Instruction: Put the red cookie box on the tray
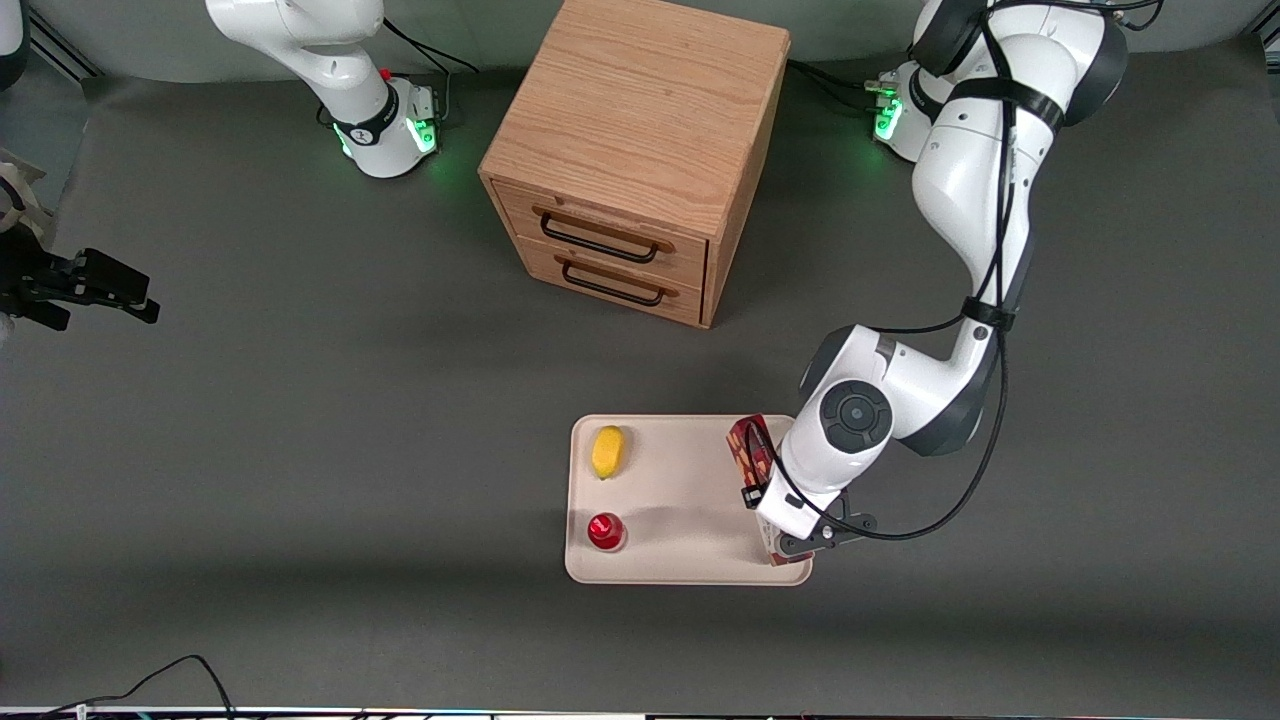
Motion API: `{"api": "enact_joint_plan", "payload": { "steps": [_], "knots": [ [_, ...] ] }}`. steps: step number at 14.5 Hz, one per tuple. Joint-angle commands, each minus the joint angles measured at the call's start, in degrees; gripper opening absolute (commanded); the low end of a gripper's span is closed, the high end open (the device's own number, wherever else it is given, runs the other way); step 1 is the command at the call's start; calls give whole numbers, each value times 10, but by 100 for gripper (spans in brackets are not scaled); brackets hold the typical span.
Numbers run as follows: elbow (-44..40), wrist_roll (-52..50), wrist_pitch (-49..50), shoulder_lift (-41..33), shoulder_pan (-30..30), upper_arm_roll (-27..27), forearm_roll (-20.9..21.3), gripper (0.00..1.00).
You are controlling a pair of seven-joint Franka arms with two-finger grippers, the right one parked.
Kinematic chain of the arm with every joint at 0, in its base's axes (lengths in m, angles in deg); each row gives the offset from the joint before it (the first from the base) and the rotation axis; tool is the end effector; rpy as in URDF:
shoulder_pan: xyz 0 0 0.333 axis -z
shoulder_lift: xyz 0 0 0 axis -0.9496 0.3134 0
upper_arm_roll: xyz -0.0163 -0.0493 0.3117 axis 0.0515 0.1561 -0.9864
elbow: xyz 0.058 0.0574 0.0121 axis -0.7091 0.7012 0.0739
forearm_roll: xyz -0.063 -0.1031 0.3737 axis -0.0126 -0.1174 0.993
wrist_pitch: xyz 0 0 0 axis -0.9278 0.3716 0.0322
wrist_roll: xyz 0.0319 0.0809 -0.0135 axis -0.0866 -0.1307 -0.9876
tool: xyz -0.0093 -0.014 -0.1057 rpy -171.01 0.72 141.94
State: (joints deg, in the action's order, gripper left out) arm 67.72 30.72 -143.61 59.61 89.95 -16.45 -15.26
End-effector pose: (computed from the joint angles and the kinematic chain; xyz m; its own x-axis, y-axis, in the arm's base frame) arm 0.6947 -0.3288 0.2563 0.9646 0.2489 0.0869 0.2390 -0.9647 0.1104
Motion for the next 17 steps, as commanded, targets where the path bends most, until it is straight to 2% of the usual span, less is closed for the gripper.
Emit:
{"api": "enact_joint_plan", "payload": {
  "steps": [1, 4, 5, 6, 7, 12, 13, 16, 17],
  "knots": [
    [4, -6, -16, 5, 2, -2, 22, 0],
    [4, -2, -31, 11, 0, -4, 25, 0],
    [4, 1, -31, 14, 0, -4, 29, 4],
    [4, 1, -31, 15, -2, -4, 35, 57],
    [4, 2, -31, 15, -3, -4, 35, 100],
    [-1, -6, -4, -3, -5, 0, 25, 100],
    [-8, -7, 27, -10, -4, 1, 24, 100],
    [-57, -7, 154, -34, -4, 10, -24, 100],
    [-79, -6, 203, -44, -5, 11, -28, 100]
  ]
}}
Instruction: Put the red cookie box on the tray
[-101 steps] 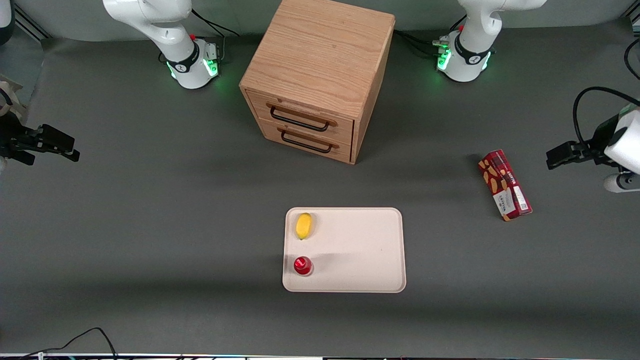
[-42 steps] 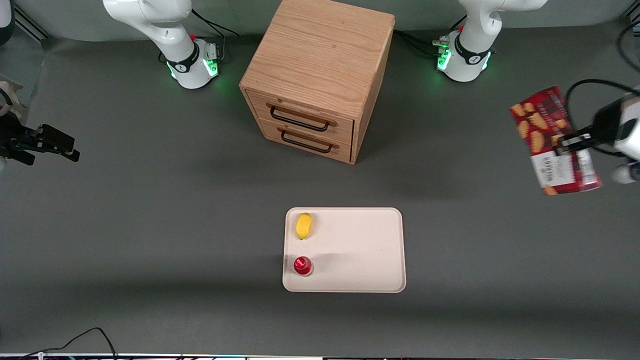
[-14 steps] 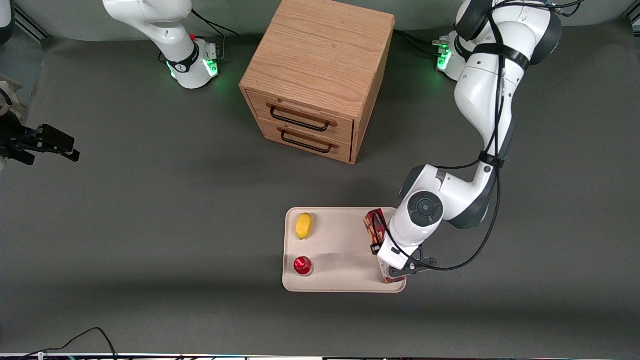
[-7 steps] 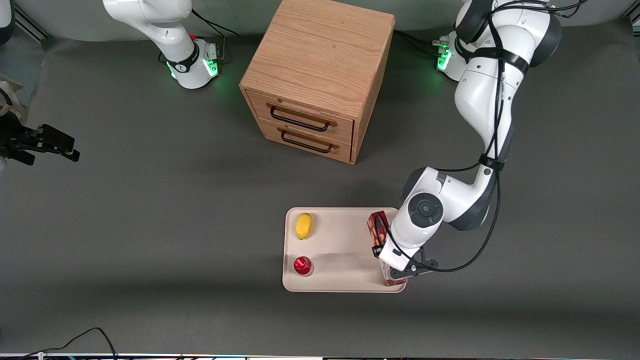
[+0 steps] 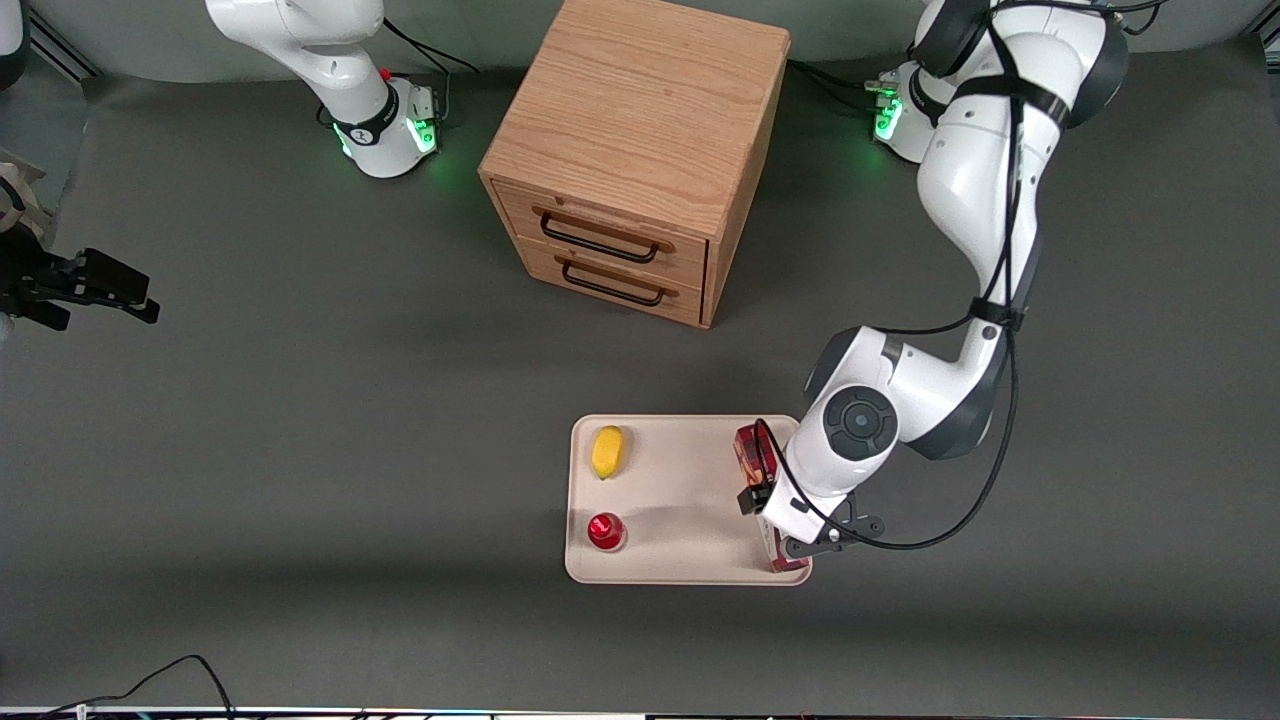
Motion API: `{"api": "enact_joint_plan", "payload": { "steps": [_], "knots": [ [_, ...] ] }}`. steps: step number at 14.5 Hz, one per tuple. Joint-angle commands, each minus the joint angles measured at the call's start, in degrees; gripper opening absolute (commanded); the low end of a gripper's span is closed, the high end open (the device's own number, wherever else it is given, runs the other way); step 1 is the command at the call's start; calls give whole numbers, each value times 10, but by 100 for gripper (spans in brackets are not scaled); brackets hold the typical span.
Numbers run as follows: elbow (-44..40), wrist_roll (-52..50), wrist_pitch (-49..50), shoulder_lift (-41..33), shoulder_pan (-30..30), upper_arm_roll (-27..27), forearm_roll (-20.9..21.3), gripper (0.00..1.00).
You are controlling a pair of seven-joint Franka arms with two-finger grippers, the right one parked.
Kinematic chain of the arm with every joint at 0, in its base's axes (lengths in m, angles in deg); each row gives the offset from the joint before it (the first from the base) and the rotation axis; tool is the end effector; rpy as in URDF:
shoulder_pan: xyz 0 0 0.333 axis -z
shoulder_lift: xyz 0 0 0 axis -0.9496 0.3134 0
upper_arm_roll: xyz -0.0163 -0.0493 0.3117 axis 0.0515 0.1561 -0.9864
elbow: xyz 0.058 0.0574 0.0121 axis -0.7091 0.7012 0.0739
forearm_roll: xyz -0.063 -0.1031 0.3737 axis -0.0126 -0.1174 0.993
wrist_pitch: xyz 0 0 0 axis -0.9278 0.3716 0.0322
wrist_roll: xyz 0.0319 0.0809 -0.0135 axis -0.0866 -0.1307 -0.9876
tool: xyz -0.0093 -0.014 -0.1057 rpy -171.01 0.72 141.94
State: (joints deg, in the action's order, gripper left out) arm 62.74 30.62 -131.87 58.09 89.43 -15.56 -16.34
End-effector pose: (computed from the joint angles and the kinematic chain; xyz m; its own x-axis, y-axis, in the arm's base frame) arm 0.6954 -0.3244 0.2986 0.9650 0.2623 0.0077 0.2613 -0.9632 0.0626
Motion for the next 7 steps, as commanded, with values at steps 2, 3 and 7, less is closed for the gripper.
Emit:
{"api": "enact_joint_plan", "payload": {
  "steps": [2, 3, 7],
  "knots": [
    [-67, -1, 187, -48, 0, 12, -19, 100],
    [-85, 4, 239, -65, -5, 15, -19, 100],
    [-90, 100, 384, -171, -46, 4, -64, 100]
  ]
}}
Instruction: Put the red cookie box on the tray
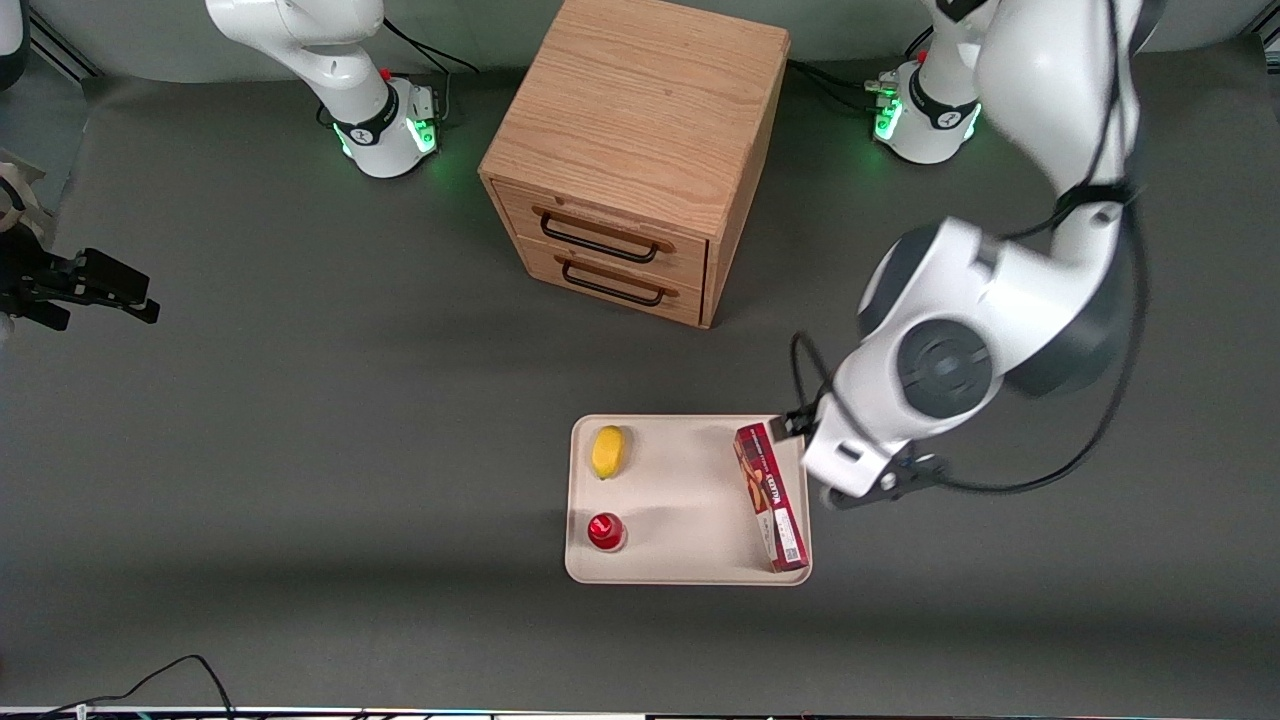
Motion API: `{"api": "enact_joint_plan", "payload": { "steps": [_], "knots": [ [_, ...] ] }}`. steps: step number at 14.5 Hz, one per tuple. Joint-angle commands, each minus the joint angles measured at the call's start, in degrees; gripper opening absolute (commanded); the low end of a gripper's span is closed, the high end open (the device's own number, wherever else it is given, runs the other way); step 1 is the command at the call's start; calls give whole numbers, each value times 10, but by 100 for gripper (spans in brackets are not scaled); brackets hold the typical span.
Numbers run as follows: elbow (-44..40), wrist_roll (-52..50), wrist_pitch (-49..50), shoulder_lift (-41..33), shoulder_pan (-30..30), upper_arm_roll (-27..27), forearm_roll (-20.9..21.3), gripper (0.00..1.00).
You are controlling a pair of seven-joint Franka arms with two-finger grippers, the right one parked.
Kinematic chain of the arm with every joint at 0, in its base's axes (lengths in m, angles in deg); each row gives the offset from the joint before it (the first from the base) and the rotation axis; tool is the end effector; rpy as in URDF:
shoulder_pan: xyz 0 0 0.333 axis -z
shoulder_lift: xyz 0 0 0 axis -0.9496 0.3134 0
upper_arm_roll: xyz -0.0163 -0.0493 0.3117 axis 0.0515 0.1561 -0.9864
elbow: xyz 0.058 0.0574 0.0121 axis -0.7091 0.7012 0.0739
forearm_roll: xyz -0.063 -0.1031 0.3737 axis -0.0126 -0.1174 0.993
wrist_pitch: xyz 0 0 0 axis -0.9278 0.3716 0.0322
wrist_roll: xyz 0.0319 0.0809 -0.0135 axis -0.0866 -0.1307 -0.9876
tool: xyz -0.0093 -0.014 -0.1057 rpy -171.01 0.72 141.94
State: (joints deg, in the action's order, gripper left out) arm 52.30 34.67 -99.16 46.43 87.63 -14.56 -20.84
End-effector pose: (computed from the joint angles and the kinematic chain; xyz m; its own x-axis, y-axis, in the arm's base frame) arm 0.6526 -0.2867 0.4889 0.9615 0.2198 -0.1647 0.2201 -0.9753 -0.0167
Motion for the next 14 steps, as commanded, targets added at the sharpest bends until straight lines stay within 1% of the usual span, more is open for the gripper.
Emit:
{"api": "enact_joint_plan", "payload": {
  "steps": [1, 2, 3, 5, 7, 9, 11, 13, 14],
  "knots": [
    [16, 89, 85, -70, -41, -7, -20, 100],
    [26, 110, 101, -86, -53, -14, -20, 100],
    [54, 121, 104, -111, -55, -31, -18, 100],
    [166, 165, 62, -187, -53, -72, -16, 100],
    [313, 220, -26, -277, -53, -112, -15, 100],
    [427, 274, -104, -345, -54, -143, -11, 100],
    [479, 325, -134, -378, -54, -172, -10, 100],
    [482, 368, -138, -381, -56, -200, 2, 100],
    [482, 395, -143, -381, -57, -223, 1, 100]
  ]
}}
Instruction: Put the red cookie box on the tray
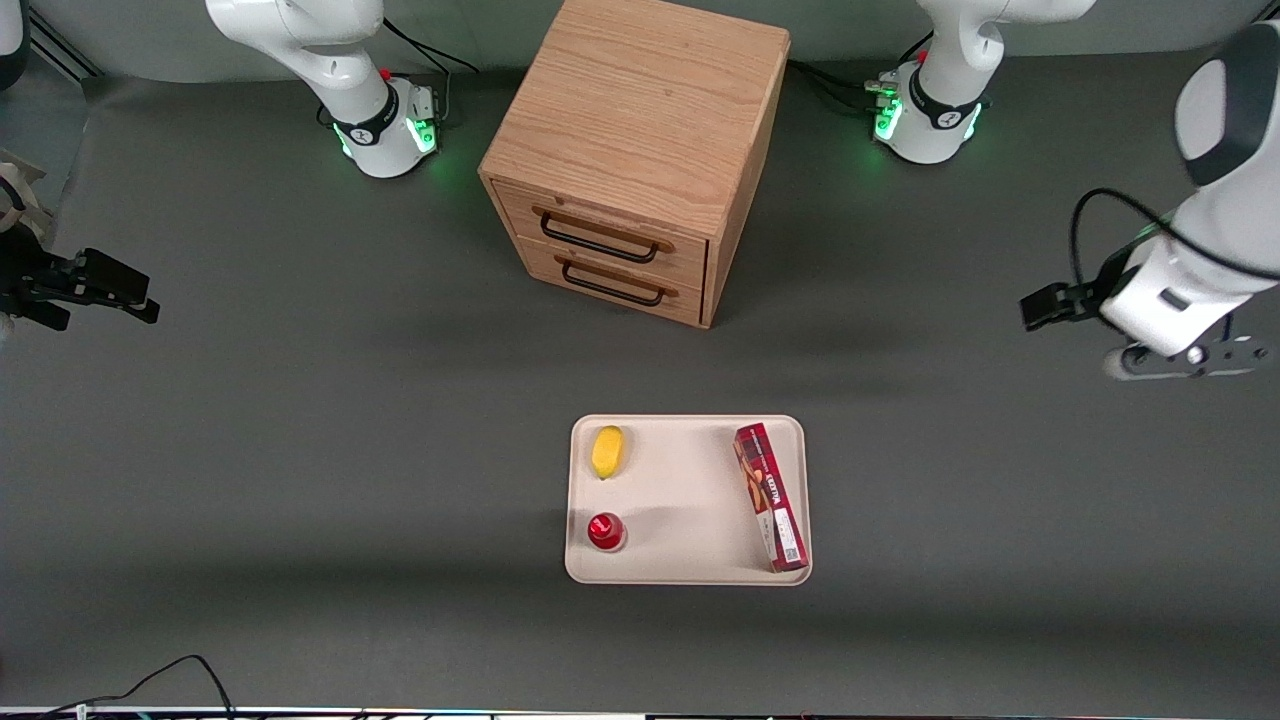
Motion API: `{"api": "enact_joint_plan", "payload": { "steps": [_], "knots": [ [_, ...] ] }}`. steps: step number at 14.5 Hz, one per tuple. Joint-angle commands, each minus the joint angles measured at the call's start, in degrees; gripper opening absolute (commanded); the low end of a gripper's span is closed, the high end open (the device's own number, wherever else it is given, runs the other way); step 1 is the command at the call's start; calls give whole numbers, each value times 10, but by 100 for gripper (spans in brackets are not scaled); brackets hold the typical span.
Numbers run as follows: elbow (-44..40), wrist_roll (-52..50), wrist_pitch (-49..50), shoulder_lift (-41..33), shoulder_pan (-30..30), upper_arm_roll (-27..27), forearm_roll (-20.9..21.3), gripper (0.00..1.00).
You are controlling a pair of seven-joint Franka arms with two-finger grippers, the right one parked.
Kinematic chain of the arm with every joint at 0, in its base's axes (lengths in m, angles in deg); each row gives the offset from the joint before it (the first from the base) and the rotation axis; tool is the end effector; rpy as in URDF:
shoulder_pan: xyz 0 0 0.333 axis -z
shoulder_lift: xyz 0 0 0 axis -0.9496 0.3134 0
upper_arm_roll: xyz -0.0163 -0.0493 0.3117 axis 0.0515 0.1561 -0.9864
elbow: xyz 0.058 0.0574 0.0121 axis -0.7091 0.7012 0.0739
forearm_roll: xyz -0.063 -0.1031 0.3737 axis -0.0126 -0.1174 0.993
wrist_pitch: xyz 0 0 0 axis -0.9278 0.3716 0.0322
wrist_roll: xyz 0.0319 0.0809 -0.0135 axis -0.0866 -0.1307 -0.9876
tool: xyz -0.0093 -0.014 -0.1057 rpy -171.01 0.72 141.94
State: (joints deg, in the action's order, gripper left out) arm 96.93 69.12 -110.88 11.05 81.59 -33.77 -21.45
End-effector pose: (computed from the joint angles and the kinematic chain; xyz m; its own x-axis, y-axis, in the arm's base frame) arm 0.5594 -0.0255 0.5339 0.9942 0.0265 -0.1047 0.0228 -0.9991 -0.0370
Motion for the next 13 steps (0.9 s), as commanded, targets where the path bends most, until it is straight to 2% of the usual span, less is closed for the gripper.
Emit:
{"api": "enact_joint_plan", "payload": {
  "steps": [1, 5, 10, 13],
  "knots": [
    [34, 60, -32, -27, 5, -49, 3, 100],
    [5, 88, -34, -22, 4, -55, 9, 100],
    [-58, 89, 18, -19, 11, -51, 9, 100],
    [-63, 82, 23, -19, 8, -48, 5, 100]
  ]
}}
